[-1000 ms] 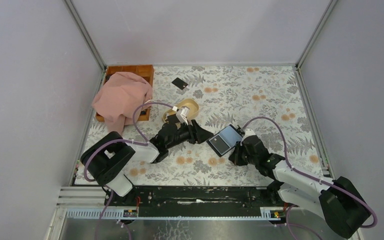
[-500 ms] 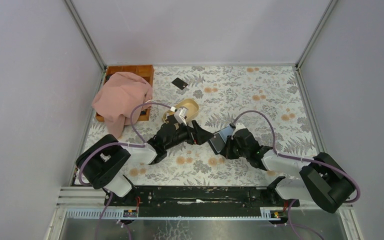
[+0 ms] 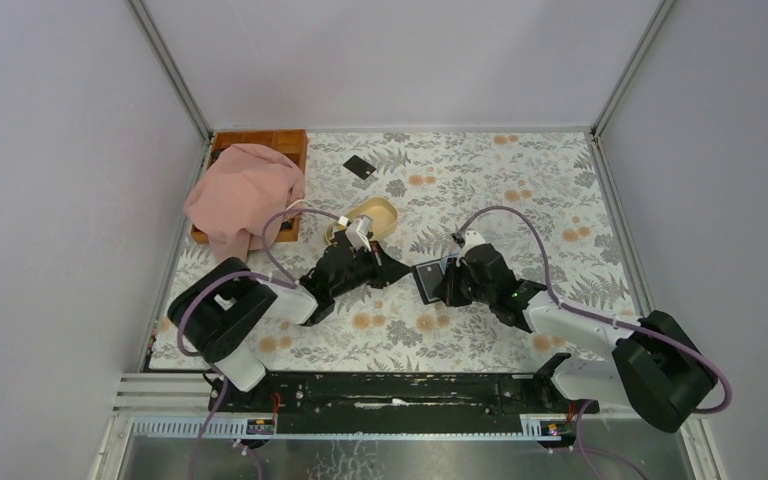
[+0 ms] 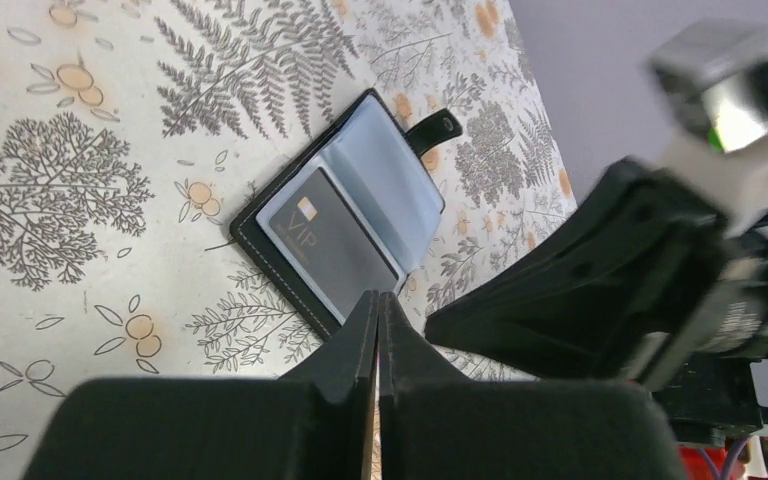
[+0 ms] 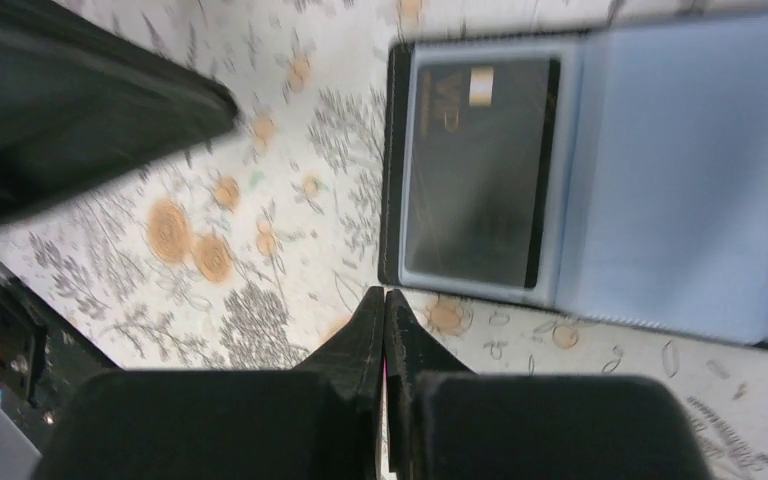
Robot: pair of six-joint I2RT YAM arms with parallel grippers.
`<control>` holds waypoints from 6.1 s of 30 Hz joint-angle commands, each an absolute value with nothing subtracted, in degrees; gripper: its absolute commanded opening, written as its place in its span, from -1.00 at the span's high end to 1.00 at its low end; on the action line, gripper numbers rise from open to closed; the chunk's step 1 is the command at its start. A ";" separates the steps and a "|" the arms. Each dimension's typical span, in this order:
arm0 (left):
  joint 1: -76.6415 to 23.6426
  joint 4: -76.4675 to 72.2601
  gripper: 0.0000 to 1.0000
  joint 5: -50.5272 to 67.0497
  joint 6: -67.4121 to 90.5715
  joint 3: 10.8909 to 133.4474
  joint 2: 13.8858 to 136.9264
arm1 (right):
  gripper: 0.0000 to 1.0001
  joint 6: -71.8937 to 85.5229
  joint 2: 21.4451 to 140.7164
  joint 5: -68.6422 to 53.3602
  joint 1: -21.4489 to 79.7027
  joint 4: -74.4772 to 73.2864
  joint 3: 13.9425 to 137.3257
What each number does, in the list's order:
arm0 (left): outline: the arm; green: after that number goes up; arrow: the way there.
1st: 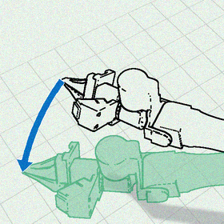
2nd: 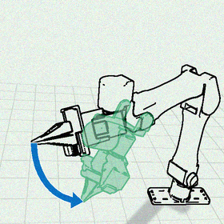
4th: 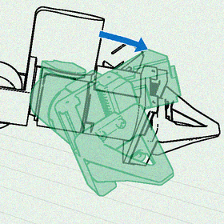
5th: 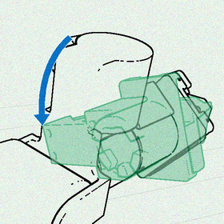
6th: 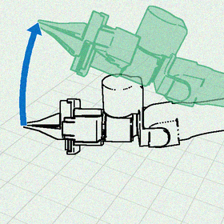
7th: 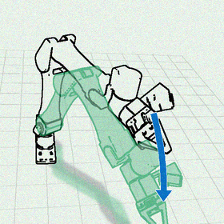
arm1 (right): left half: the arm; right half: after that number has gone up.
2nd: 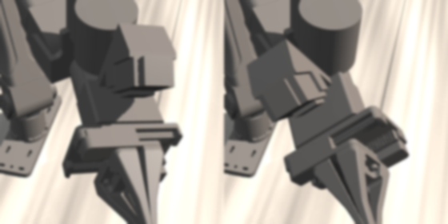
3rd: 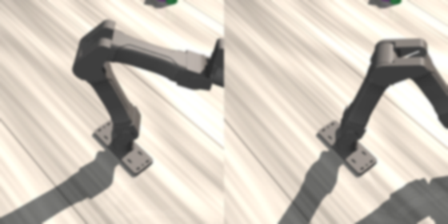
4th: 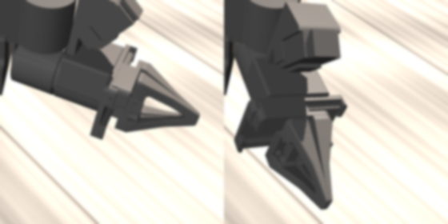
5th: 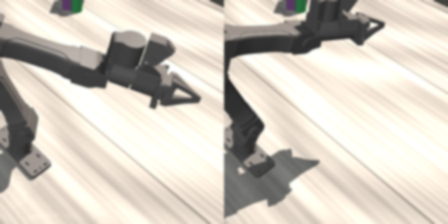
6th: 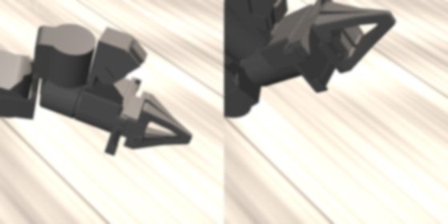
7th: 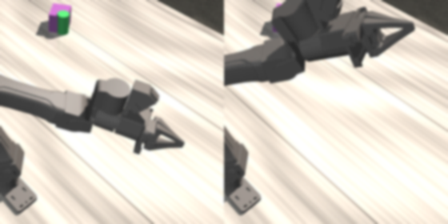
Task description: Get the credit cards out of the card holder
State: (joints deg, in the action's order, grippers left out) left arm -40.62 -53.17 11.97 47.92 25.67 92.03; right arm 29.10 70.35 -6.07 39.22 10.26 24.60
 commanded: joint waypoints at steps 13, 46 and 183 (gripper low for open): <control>-42.58 -68.56 1.00 16.54 55.30 32.20 110.76 | 1.00 23.30 80.89 -18.15 24.51 11.67 35.06; -40.93 -69.41 1.00 16.04 52.64 29.60 119.02 | 0.22 24.65 89.93 -22.64 22.50 20.53 32.03; -36.64 -46.22 1.00 -28.29 53.61 19.32 69.34 | 0.32 28.98 41.27 -35.89 18.19 16.59 14.24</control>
